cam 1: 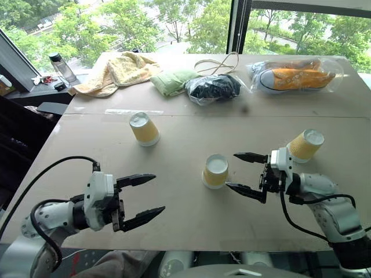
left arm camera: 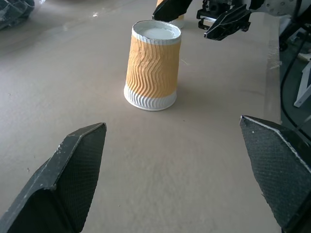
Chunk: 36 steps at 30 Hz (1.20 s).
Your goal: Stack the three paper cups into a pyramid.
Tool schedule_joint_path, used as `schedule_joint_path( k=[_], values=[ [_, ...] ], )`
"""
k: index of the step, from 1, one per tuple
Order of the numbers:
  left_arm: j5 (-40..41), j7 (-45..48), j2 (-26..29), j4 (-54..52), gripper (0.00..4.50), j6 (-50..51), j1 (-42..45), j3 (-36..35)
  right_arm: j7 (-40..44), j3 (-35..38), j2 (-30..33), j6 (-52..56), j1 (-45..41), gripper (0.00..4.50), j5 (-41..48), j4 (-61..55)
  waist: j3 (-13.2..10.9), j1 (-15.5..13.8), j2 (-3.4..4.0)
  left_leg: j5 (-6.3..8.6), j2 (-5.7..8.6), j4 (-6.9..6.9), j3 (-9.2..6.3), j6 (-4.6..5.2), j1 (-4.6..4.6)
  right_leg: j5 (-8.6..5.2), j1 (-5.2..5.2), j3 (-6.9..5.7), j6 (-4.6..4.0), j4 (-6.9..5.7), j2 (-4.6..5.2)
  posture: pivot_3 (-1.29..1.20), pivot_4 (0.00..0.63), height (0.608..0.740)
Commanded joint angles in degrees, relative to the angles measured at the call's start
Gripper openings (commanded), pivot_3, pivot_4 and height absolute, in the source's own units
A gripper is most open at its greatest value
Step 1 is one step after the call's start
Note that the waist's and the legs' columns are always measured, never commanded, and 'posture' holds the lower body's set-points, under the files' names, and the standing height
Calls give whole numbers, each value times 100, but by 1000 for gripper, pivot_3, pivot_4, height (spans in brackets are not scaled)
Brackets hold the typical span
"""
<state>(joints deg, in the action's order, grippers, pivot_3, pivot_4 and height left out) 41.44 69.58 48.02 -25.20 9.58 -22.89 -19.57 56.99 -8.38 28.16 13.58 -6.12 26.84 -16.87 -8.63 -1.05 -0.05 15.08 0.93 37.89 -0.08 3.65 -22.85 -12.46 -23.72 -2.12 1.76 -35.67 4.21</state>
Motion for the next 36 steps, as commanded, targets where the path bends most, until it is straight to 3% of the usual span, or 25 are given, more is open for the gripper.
schedule_joint_path(
  k=[1, 11, 16, 17, 28, 36],
  values=[
    [399, 405, 190, -120, 4500, 180, -27, -413, 74, -334, -161, -177, -264, 4462, -284, 214, -10, 25, -16, 0, 0, 0, 0, -1, 0, 0, 1, -1, 0, 0, -3, 0, 150, 740],
    [364, 412, 70, -232, 4500, 418, 80, -446, 107, -553, -623, -453, -911, 4462, -604, 959, -17, 31, -13, -2, -2, 2, -1, -6, 15, 1, 3, 1, -1, -17, -11, 0, 150, 740],
    [333, 319, -48, -256, 4500, 446, 133, -418, 157, -562, -757, -491, -1124, 2304, -610, 1131, -17, 33, -14, -2, -2, 2, 0, -6, 12, 1, 3, 2, -1, -16, -11, 0, 150, 740],
    [316, 304, -80, -266, 4500, 443, 132, -413, 148, -554, -790, -488, -1168, 2078, -607, 1159, -18, 39, -14, -2, -2, 2, 0, -6, 12, 1, 3, 2, -1, -16, -12, 0, 150, 740],
    [311, -179, -307, -84, 4500, 599, 415, -466, -934, -476, -1629, -443, -2342, 2073, -1213, 2444, -18, 55, -13, -7, -3, 1, -1, -15, 16, 2, 1, 2, -3, -23, -15, 0, 150, 740],
    [814, -993, -489, -74, 4500, 1307, 1201, -368, -1322, -182, -1696, -685, -2633, 2073, -1467, 3001, -18, 65, -13, -18, -1, 0, -1, -34, 15, 4, 1, 3, -2, -25, -15, 0, 150, 740]
  ],
)
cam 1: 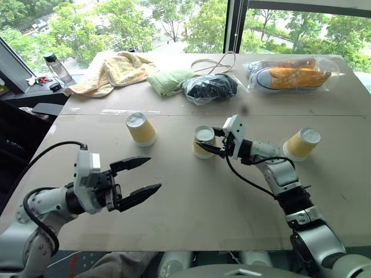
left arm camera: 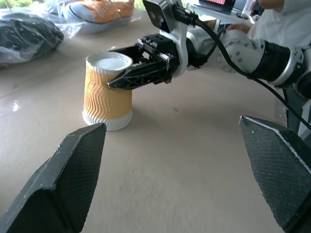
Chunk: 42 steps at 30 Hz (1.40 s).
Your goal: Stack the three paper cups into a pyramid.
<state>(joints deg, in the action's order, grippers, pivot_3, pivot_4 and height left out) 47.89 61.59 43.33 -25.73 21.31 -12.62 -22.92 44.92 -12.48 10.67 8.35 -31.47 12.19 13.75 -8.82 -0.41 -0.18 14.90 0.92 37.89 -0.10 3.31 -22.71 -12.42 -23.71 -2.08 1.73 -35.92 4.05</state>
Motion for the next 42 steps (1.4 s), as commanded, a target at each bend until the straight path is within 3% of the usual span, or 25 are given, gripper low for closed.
schedule_joint_path(
  k=[1, 8, 13, 14, 20, 24, 30, 35, 42],
  values=[
    [120, -223, -18, 34, 4500, 183, 228, 10, -143, 274, 71, -169, -94, 2073, -4, -56, 0, 6, -1, 0, 0, 0, -1, 0, 0, 0, 0, 0, 0, -1, 0, 0, 150, 740],
    [-213, -155, 16, 365, 4500, 141, 392, 121, -314, 407, 19, -272, -92, 2073, -73, 9, 0, 125, 0, -1, 1, -5, -1, -1, 1, 12, -3, 0, 21, -3, -4, 0, 150, 740],
    [-346, 69, 28, 443, 4500, 14, 498, 187, -257, 505, 51, -52, -25, 4406, 94, -169, 0, 125, 0, -1, 0, -7, -1, -1, 1, 13, -4, 0, 22, -3, -3, 0, 150, 740],
    [-351, 99, 29, 450, 4500, 12, 516, 193, -261, 540, 61, -49, -5, 4465, 125, -228, 0, 124, 0, -1, 0, -7, -1, -1, 1, 13, -3, 1, 22, -3, -3, 0, 150, 740],
    [-332, 308, 121, 373, 4500, 94, 667, 276, -398, 851, 326, 198, 403, 4465, 323, -1202, -1, 108, 2, 0, 0, -8, -3, -1, -1, 13, -4, 1, 22, -2, 1, 0, 150, 740],
    [-210, 239, 155, 252, 4500, 345, 1269, 594, -452, 1187, 785, 263, 1049, 4465, 497, -2498, -5, 34, 6, 5, 2, -8, -10, 8, -5, 13, -3, -4, 22, 1, 3, 0, 150, 740],
    [-262, 201, 47, 368, 4500, 603, 2255, 1255, -1562, 2045, 919, 323, 1686, 4465, 235, -3477, -7, 60, 7, 2, 2, -8, -7, 4, 0, 13, -2, 0, 23, -4, -2, 0, 150, 740],
    [-540, 229, -71, 689, 4500, 690, 2970, 1807, -2337, 2648, 978, 297, 2499, 4465, -213, -3734, -7, -25, 6, -4, 6, -8, -6, -5, -4, 14, -2, 0, 25, -3, -9, 0, 150, 740],
    [-616, 56, -95, 647, 4500, 863, 3144, 1917, -2928, 3022, 731, 184, 3153, 4465, -360, -3560, -8, 37, 5, 0, -1, -7, 7, 4, 3, 12, -2, 22, 26, -5, -48, 0, 150, 740]
  ],
)
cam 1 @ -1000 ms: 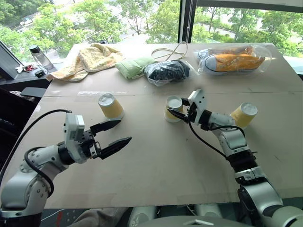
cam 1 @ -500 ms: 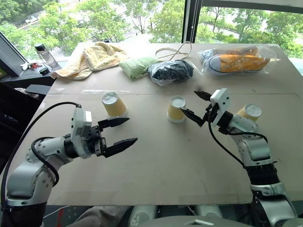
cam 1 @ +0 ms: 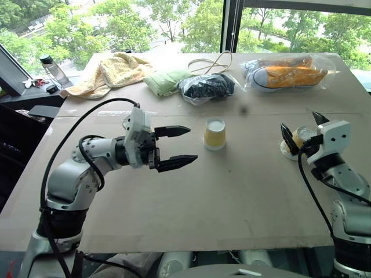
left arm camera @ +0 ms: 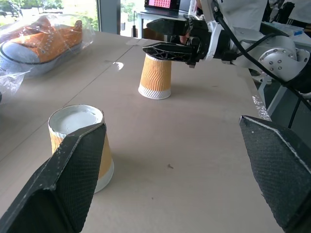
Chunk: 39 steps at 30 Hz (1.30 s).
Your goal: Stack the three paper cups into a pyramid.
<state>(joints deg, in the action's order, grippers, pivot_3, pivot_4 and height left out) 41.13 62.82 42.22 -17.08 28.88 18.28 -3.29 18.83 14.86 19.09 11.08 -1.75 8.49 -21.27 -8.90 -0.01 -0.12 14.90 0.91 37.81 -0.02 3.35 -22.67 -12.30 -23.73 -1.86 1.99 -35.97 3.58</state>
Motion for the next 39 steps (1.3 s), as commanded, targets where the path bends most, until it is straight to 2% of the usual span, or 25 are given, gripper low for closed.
schedule_joint_path(
  k=[1, 8, 17, 20, 22, 23, 24, 29, 39],
  values=[
    [100, -61, 19, -292, 4500, 149, 43, -38, -358, 318, -147, -71, 243, 4465, 43, -32, 0, -4, -1, 0, -1, 0, -1, 0, 0, 0, 0, 0, 0, 0, -1, 0, 150, 740],
    [24, 46, 5, -465, 4500, 66, -24, 5, -373, 420, -263, -59, 351, 4465, 325, 300, 0, 16, -1, 0, -1, 2, 3, 1, 3, 0, 1, 8, 0, -1, -1, 0, 150, 740],
    [-25, -36, -110, -679, 4500, -161, -144, -45, -289, 384, -275, 112, -97, 4465, 757, 684, 0, 23, -1, 1, -1, 3, 4, 2, 3, 0, 3, 9, 0, -1, -2, 0, 150, 740],
    [-36, -46, -107, -687, 4500, -176, -169, -52, -250, 343, -250, 92, -111, 3644, 802, 677, 0, 21, -1, 1, -2, 3, 4, 2, 3, 0, 3, 8, 0, -2, -2, 0, 150, 740],
    [-40, -45, -103, -683, 4500, -195, -187, -51, -237, 326, -250, 121, -102, 2917, 859, 639, 0, 21, -1, 1, -1, 3, 4, 2, 3, 0, 3, 8, 0, -2, -3, 0, 150, 740],
    [-44, -44, -104, -679, 4500, -205, -197, -50, -229, 314, -245, 135, -93, 2330, 874, 619, 0, 22, -1, 1, -1, 3, 4, 2, 3, 0, 3, 8, 1, -1, -3, 0, 150, 740],
    [-55, -42, -107, -671, 4500, -220, -206, -44, -221, 301, -239, 133, -92, 2152, 878, 605, 0, 23, -1, 1, -1, 3, 4, 2, 3, 0, 3, 9, 1, -2, -3, 0, 150, 740],
    [-83, -66, -89, -665, 4500, -290, -292, -76, -185, 153, -176, 159, -149, 2144, 817, 533, 0, 27, -1, 2, -1, 3, 4, 4, 4, 0, 3, 9, 1, -3, -4, 0, 150, 740],
    [-313, -157, 72, -669, 4500, -612, -1046, -566, 242, -926, -219, 610, -910, 2144, 903, 368, -1, 52, 0, 2, -9, 3, 7, 4, 13, 0, 2, 14, 0, -12, -11, 0, 150, 740]
  ],
)
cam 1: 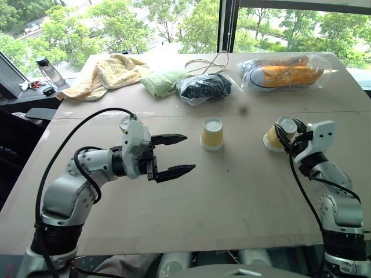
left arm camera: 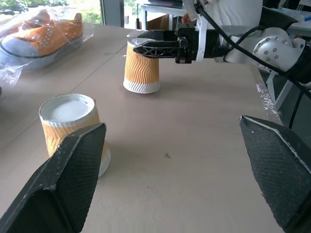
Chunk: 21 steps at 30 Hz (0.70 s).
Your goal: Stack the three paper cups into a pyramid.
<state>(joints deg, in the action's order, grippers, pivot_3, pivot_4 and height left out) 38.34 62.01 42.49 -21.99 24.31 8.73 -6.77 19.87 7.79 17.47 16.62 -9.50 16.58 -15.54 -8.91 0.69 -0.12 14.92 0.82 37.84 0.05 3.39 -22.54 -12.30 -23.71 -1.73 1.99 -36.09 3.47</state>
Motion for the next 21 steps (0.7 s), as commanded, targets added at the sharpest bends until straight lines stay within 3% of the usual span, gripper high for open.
schedule_joint_path(
  k=[1, 9, 21],
  values=[
    [-46, -100, 37, -189, 4500, -168, -130, -243, 173, -291, -70, 75, -180, 2144, 99, -184, -1, -30, -2, 0, 0, 0, -1, 0, -2, 0, 0, -3, 0, 0, 2, 0, 150, 740],
    [-86, -302, 13, -291, 4500, -286, -440, -434, 489, -1070, -208, 110, -767, 2144, -130, 332, -1, -16, -2, 0, 3, 4, 0, 0, -4, 1, 1, -2, 0, 3, 10, 0, 150, 740],
    [-68, -406, 30, -434, 4500, -270, -593, -516, 541, -1255, -371, 53, -881, 2144, -275, 551, -1, -10, -2, -2, 2, 4, -2, -4, -5, 1, 0, -4, 0, 2, 17, 0, 150, 740]
  ],
)
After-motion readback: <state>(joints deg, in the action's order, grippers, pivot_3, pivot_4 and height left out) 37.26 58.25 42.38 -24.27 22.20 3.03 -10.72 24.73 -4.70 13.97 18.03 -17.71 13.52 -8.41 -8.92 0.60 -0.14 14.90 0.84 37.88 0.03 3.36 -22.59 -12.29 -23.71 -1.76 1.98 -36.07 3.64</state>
